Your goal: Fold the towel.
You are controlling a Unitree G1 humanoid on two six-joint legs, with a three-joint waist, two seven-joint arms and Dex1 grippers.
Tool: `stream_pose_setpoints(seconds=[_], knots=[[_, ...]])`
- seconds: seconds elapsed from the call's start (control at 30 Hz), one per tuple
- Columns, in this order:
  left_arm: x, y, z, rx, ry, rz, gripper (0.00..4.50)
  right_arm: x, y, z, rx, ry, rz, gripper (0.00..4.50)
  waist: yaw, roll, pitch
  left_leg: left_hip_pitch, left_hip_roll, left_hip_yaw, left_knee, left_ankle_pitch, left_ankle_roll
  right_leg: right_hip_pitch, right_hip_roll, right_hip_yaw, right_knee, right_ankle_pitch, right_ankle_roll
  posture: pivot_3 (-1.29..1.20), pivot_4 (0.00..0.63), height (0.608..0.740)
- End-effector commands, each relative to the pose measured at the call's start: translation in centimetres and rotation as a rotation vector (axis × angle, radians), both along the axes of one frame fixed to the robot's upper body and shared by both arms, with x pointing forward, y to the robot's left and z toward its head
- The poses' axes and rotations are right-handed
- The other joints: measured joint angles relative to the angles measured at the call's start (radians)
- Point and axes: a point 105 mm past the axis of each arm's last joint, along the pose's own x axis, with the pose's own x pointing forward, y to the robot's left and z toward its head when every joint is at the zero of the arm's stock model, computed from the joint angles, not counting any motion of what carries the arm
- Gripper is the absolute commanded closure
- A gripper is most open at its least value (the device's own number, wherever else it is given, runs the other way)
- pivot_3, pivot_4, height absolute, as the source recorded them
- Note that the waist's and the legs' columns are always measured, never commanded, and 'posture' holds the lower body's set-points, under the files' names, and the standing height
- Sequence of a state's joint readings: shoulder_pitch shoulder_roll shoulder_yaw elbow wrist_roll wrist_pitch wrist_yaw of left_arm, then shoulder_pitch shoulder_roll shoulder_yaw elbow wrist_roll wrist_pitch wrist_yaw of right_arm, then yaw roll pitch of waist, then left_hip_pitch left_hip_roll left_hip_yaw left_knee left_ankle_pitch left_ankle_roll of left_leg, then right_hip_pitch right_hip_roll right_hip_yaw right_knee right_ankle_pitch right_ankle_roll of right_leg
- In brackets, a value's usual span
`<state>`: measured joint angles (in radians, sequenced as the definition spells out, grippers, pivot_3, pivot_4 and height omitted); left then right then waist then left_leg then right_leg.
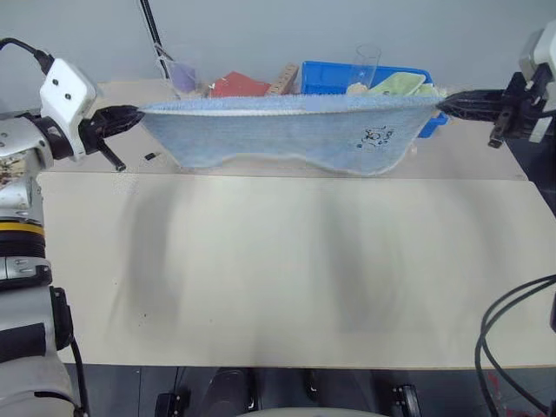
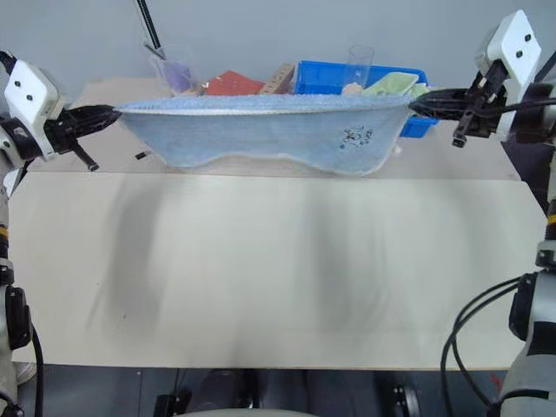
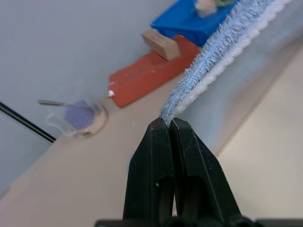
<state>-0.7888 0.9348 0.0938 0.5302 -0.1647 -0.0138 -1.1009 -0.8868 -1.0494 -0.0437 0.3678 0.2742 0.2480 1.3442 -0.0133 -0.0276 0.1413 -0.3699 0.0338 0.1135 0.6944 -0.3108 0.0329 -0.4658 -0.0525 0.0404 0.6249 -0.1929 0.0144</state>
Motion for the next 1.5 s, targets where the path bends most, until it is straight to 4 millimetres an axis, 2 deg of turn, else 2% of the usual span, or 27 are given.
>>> stream_pose_setpoints(seconds=[0.03,0.07,0.13,0.27,0.37,0.47,0.53,0.77,0.9,1.1,1.17,1.43,1.5], knots=[[-3.8,0.4,-5.5,0.159,0.206,-0.112,4.5,-3.1,-0.8,-3.8,-0.1,0.119,0.035,4.47,0.001,0.002,-0.001,0.0,0.001,0.0,0.0,0.0,0.0,0.0,-0.002,-0.002,0.0,0.0,0.0,0.0,0.15,0.717],[-5.0,0.3,-7.3,0.174,0.276,-0.139,4.5,-4.0,-0.7,-5.7,-0.137,0.169,0.055,4.47,0.001,0.002,-0.001,0.001,0.001,0.001,0.0,0.0,-0.001,0.001,-0.003,-0.004,0.001,-0.001,0.0,0.0,0.15,0.717],[-6.8,0.1,-9.5,0.18,0.37,-0.169,4.5,-5.7,-0.4,-8.7,-0.197,0.246,0.097,4.47,0.002,0.003,-0.001,-0.001,0.0,0.002,0.002,0.0,0.0,0.0,-0.007,-0.006,0.001,-0.001,0.0,0.0,0.15,0.717],[-9.5,0.0,-12.8,0.236,0.495,-0.211,4.5,-8.4,-0.3,-13.8,-0.276,0.371,0.146,4.47,0.004,0.002,0.0,0.003,0.0,0.002,0.01,-0.006,0.009,0.004,-0.008,-0.006,0.001,-0.001,0.001,0.0,0.15,0.717],[-11.1,-0.2,-13.5,0.232,0.574,-0.239,4.5,-10.2,-1.2,-15.4,-0.285,0.479,0.138,4.47,0.011,0.002,0.0,0.012,0.001,0.002,0.011,-0.004,0.009,0.012,-0.008,-0.006,0.001,-0.005,0.002,0.0,0.15,0.717],[-12.6,-0.3,-13.6,0.207,0.656,-0.255,4.5,-12.1,-1.9,-15.9,-0.269,0.596,0.139,4.47,0.015,0.002,0.0,0.016,0.001,0.001,0.01,-0.004,0.008,0.013,-0.008,-0.004,0.005,-0.007,-0.001,0.0,0.15,0.717],[-13.1,-0.3,-13.6,0.188,0.69,-0.254,4.5,-12.4,-2.2,-16.1,-0.266,0.625,0.125,4.47,0.015,0.002,0.0,0.016,0.002,0.0,0.01,-0.003,0.008,0.011,-0.007,-0.004,0.005,-0.006,0.0,0.0,0.15,0.717],[-11.5,-0.1,-12.8,0.112,0.706,-0.21,4.5,-8.9,-1.1,-14.5,-0.082,0.608,0.001,4.47,0.01,0.001,0.001,0.016,0.0,0.0,0.009,-0.004,0.008,0.01,-0.005,-0.003,0.005,-0.003,0.002,0.0,0.15,0.717],[-8.7,-0.3,-12.3,0.072,0.68,-0.172,4.5,-6.8,-0.3,-13.8,0.02,0.661,-0.064,4.47,0.014,0.001,0.001,0.015,-0.001,0.001,0.009,-0.004,0.008,0.011,-0.005,-0.003,0.005,0.0,-0.003,0.0,0.15,0.717],[-4.4,-0.6,-11.5,0.018,0.623,-0.113,4.5,-3.5,0.2,-13.0,0.084,0.655,-0.142,4.47,0.019,0.0,0.001,0.011,-0.002,0.004,0.01,-0.003,0.008,0.01,-0.004,-0.004,0.003,0.001,-0.004,0.0,0.15,0.717],[-3.3,-0.7,-11.0,0.002,0.601,-0.094,4.5,-3.0,-0.1,-13.0,0.081,0.654,-0.161,4.47,0.019,0.0,0.001,0.01,-0.002,0.003,0.01,-0.003,0.008,0.009,-0.004,-0.004,0.003,0.001,-0.004,0.0,0.15,0.717],[-1.1,-2.0,-10.3,0.006,0.539,-0.105,4.5,-2.6,-0.3,-13.5,0.108,0.68,-0.207,4.47,0.017,0.001,0.001,0.005,-0.002,0.002,0.01,-0.003,0.009,0.007,-0.004,-0.005,0.001,0.001,-0.003,0.0,0.15,0.717],[-0.9,-2.4,-10.2,0.008,0.525,-0.116,3.83,-2.8,-0.3,-13.6,0.11,0.682,-0.205,3.81,0.016,0.001,0.001,0.005,-0.002,0.001,0.011,-0.003,0.009,0.007,-0.004,-0.006,0.001,0.001,-0.003,0.0,0.15,0.717]])
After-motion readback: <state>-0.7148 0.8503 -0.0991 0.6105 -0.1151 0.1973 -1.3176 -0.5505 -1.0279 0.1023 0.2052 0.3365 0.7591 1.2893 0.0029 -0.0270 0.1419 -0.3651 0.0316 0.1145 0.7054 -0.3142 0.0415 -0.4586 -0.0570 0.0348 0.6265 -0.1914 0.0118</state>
